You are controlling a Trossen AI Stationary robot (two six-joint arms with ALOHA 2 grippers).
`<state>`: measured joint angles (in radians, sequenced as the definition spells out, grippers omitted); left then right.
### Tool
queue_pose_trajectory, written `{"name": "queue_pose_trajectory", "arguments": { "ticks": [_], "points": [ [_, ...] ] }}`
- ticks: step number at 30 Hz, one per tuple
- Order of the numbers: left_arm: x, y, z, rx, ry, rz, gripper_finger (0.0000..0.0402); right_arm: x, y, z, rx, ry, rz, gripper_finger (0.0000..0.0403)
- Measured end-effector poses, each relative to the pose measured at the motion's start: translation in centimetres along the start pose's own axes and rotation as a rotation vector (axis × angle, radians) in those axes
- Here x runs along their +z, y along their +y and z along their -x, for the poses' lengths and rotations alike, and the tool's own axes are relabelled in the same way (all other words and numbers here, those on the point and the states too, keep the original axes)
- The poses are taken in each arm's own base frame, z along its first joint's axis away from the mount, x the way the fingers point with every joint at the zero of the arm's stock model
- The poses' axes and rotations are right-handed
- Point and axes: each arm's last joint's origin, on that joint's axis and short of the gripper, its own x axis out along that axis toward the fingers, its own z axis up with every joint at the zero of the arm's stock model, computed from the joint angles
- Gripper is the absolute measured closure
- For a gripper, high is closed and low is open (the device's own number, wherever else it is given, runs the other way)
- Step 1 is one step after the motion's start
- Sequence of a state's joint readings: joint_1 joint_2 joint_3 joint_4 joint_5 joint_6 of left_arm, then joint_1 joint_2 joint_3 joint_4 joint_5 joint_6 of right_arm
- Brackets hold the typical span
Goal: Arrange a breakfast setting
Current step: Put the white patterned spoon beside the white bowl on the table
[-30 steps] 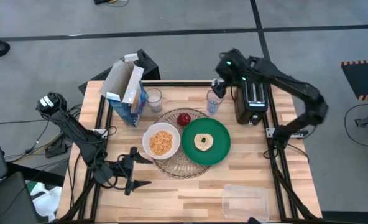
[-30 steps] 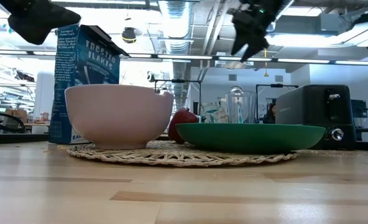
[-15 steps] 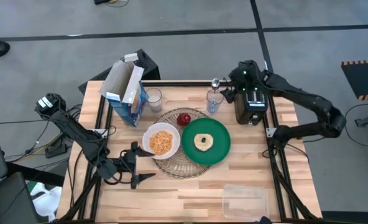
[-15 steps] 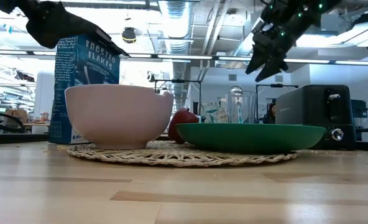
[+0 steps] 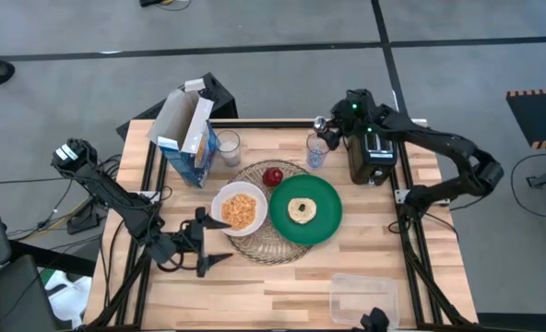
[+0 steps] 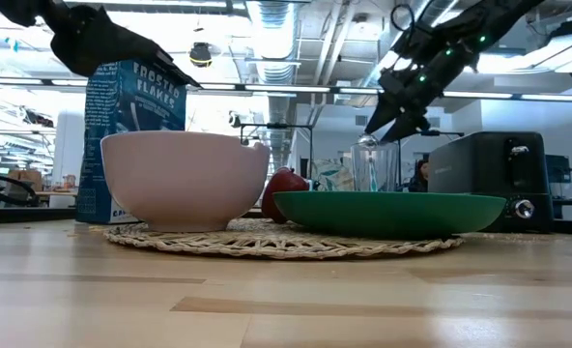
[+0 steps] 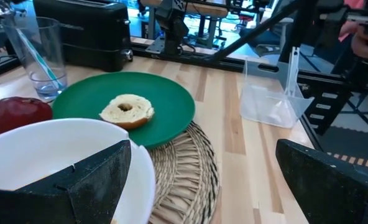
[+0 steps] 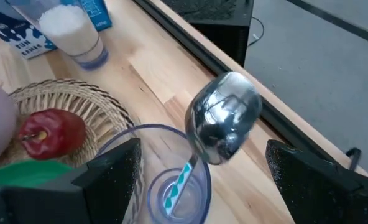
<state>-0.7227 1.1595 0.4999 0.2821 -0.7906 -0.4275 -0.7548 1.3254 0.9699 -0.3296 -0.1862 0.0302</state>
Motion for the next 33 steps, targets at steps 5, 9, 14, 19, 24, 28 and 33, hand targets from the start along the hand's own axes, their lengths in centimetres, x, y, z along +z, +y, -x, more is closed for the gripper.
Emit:
{"name": "queue_pose_trajectory", "arguments": {
  "ticks": [5,9,14,19,24,28,33],
  "points": [
    [0.0,0.0,0.0,0.0,0.0,0.004,0.0016,-0.1,-0.3,-1.5,0.001,0.003,0.004,0.0043],
    [0.0,0.0,0.0,0.001,0.001,0.003,0.0016,-0.3,-0.3,-2.2,0.03,0.028,0.003,0.007],
    [0.0,0.0,0.0,0.001,0.001,0.002,0.0016,-0.3,-0.2,-2.4,0.056,0.022,0.019,0.0115],
    [0.0,0.0,0.0,0.003,0.001,0.001,0.0016,-0.1,0.1,-2.4,0.064,-0.002,0.039,0.0157],
    [0.0,0.0,0.0,0.004,0.0,0.001,0.0016,-0.2,0.1,-2.6,0.063,0.007,0.048,0.0212],
    [0.0,0.0,0.0,0.004,0.0,-0.002,0.0016,-0.1,0.1,-2.6,0.063,0.004,0.07,0.0267],
    [0.0,0.0,0.0,0.004,0.001,-0.003,0.0016,-0.2,0.1,-2.6,0.063,0.004,0.087,0.0335]
  ]
}}
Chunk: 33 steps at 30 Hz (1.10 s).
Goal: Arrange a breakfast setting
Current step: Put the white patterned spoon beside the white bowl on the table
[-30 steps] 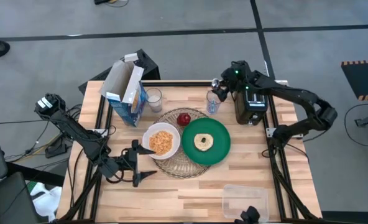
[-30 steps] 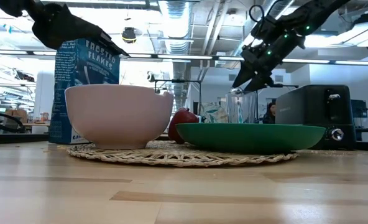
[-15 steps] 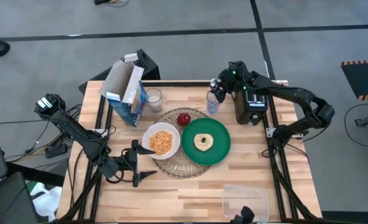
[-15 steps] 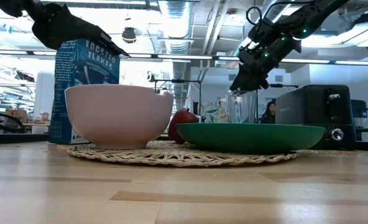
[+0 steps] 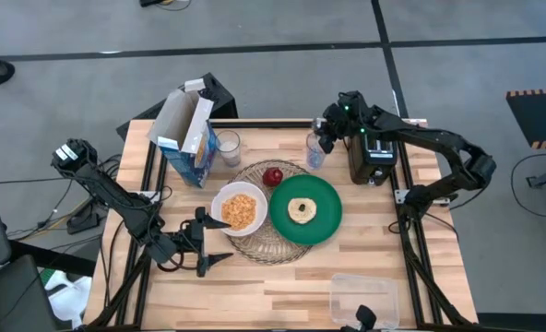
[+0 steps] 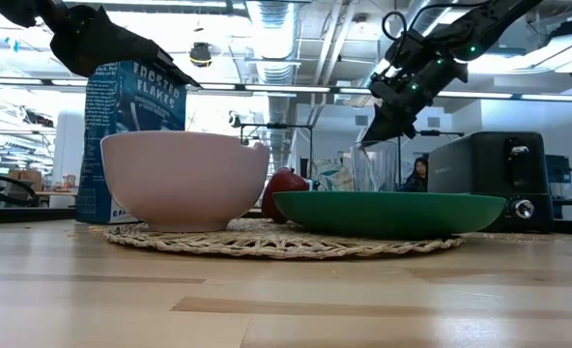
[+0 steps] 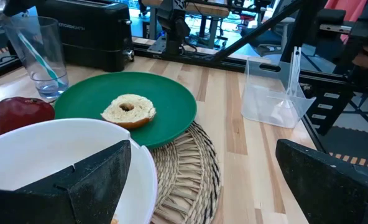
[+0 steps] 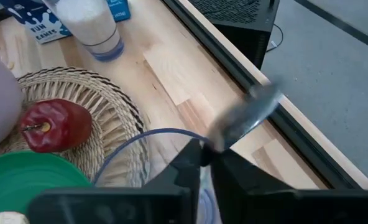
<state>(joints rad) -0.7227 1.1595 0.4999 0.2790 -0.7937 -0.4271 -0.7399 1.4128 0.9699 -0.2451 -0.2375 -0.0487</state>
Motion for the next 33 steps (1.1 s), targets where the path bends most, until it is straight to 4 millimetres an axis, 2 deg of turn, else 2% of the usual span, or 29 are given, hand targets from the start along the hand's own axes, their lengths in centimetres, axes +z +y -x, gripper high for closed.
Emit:
{"name": "queue_pose_trajectory", "arguments": {
  "ticks": [6,16,22,33],
  "points": [
    [0.0,0.0,0.0,0.0,0.0,0.0,0.0016,0.0,0.0,0.0,0.0,-0.002,0.01,0.0377],
    [0.0,0.0,0.0,0.0,0.0,0.0,0.0016,0.2,0.9,0.4,0.01,-0.01,0.036,0.0373],
    [0.0,0.0,0.0,0.0,0.0,-0.001,0.0016,1.0,2.5,2.8,-0.009,-0.072,0.072,0.0372],
    [0.6,0.3,-0.3,0.047,-0.055,-0.028,0.0016,3.3,6.2,8.6,0.001,-0.207,0.14,0.037]
  ]
}}
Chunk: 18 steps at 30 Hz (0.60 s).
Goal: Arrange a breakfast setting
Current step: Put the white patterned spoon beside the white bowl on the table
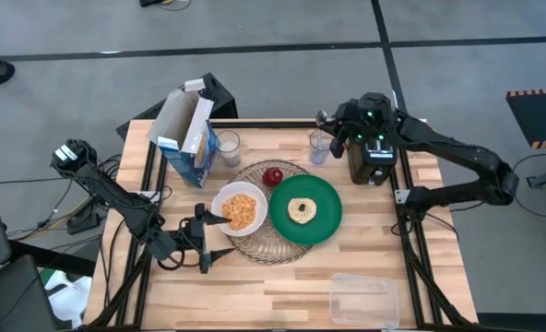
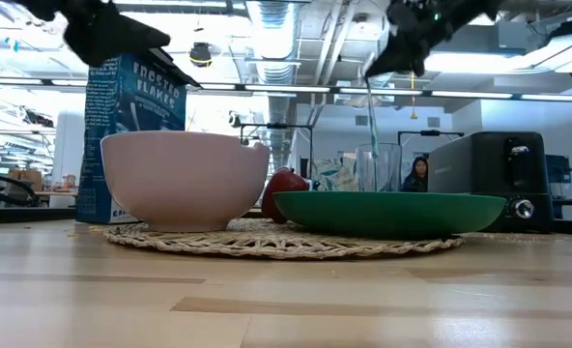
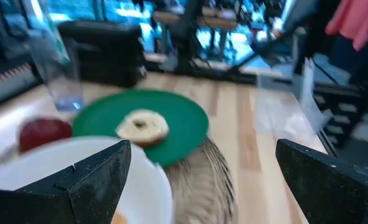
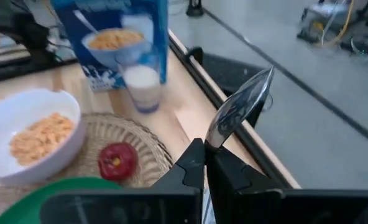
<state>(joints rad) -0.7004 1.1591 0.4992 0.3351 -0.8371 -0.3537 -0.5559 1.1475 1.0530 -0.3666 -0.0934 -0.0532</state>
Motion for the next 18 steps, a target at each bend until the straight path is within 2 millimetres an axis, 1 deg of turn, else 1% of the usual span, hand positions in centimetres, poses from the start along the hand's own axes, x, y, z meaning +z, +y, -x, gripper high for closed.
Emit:
{"name": "queue_pose_trajectory", "arguments": {
  "ticks": [4,9,12,15,18],
  "points": [
    [1.0,0.7,-0.7,0.069,-0.072,-0.009,0.0016,1.3,1.4,1.3,0.002,-0.045,0.03,0.037],
    [2.7,1.8,-2.2,0.163,-0.095,-0.024,0.0016,2.4,3.6,2.2,0.057,-0.106,0.067,0.0373],
    [3.6,2.1,-3.4,0.229,-0.09,-0.061,0.0016,2.7,5.1,2.4,0.1,-0.13,0.091,0.037],
    [4.6,2.1,-4.8,0.338,-0.092,-0.1,0.0016,2.9,6.8,2.2,0.159,-0.16,0.115,0.037],
    [5.0,2.2,-6.4,0.438,-0.079,-0.144,0.0016,3.1,8.7,2.1,0.227,-0.2,0.138,0.0372]
  ]
}}
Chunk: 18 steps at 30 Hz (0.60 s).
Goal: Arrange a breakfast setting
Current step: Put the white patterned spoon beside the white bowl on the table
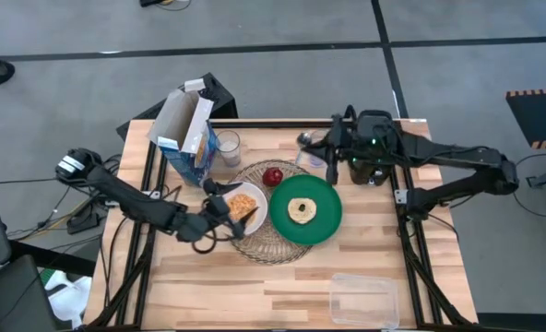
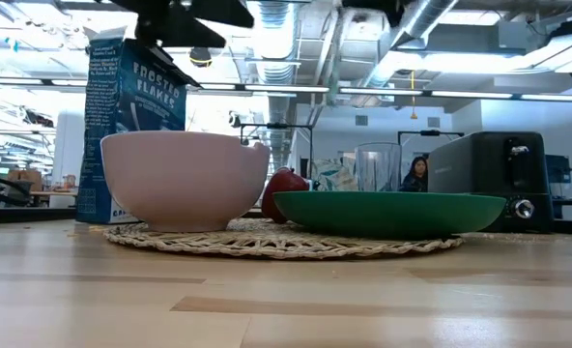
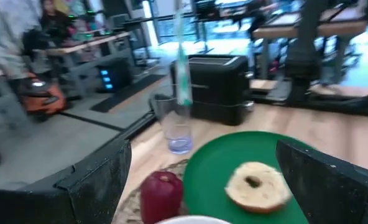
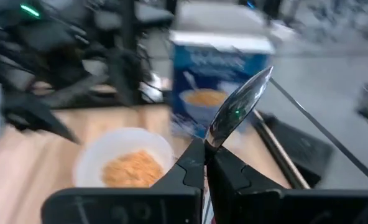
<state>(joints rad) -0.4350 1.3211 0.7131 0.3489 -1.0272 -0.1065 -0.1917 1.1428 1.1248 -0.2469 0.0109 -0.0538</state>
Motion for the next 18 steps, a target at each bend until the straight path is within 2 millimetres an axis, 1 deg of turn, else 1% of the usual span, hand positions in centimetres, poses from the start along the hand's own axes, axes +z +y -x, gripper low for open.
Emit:
{"name": "queue_pose_trajectory", "arguments": {
  "ticks": [6,11,15,18],
  "points": [
    [0.4,-1.4,-3.2,0.1,0.02,-0.033,0.0016,0.8,3.5,-1.0,0.108,-0.098,0.03,0.037],
    [0.6,-2.2,-5.4,0.143,0.03,-0.034,0.0016,0.8,5.7,-2.1,0.177,-0.137,0.046,0.0371],
    [0.8,-2.8,-6.5,0.153,0.035,-0.056,0.0016,0.4,7.0,-3.4,0.207,-0.147,0.051,0.0369],
    [1.2,-3.0,-6.6,0.151,0.03,-0.066,0.0017,0.2,7.7,-4.3,0.218,-0.165,0.051,0.037]
  ]
}}
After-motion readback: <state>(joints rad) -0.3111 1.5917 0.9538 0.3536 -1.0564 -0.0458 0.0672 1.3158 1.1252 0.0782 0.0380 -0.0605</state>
